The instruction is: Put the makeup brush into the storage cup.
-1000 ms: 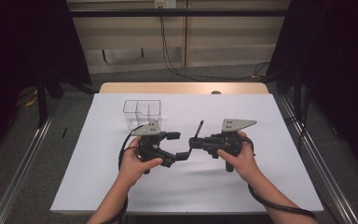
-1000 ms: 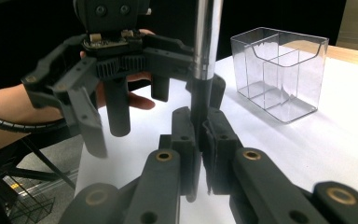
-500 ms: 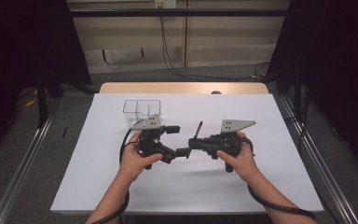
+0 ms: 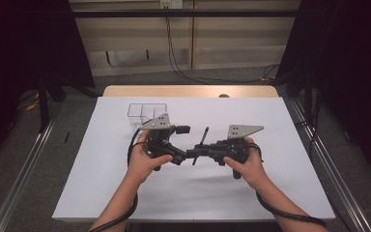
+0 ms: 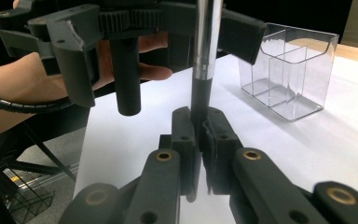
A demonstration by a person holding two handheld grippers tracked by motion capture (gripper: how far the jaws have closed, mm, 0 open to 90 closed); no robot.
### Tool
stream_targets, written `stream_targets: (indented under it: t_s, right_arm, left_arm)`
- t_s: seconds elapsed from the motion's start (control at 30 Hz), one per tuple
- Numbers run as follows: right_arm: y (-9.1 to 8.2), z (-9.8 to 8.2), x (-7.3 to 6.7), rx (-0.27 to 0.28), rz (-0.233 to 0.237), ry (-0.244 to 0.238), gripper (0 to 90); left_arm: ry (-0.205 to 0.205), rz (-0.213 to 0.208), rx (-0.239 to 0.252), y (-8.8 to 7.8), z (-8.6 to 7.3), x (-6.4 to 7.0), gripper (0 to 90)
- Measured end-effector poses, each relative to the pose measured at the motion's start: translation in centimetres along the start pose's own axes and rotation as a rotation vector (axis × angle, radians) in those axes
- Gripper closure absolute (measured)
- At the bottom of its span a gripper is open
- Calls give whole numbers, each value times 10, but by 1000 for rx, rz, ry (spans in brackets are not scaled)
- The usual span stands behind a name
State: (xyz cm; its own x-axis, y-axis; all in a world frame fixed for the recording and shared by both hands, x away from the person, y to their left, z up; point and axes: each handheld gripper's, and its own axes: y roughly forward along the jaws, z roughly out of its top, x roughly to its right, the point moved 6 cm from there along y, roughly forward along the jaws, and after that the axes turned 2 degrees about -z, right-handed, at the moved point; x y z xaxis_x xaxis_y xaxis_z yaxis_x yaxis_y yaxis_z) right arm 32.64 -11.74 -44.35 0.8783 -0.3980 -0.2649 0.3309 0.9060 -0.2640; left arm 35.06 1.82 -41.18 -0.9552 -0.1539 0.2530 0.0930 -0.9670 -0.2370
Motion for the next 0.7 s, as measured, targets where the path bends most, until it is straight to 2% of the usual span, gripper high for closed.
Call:
stream_targets:
  t_s: [0.3,0.43,0.57,0.7]
  right_arm:
    - [0,1,-1,-1,2,-7,847]
    - [0,0,-1,-4,1,-6,847]
    - [1,-1,0,-7,-4,-6,847]
    - [1,-1,0,-10,-6,-8,847]
  left_arm:
    - [-13,6,-15,5,2,-2,23]
    - [-13,0,7,4,3,-3,123]
    - [-2,1,16,3,4,-3,279]
    - [8,1,9,3,3,-3,403]
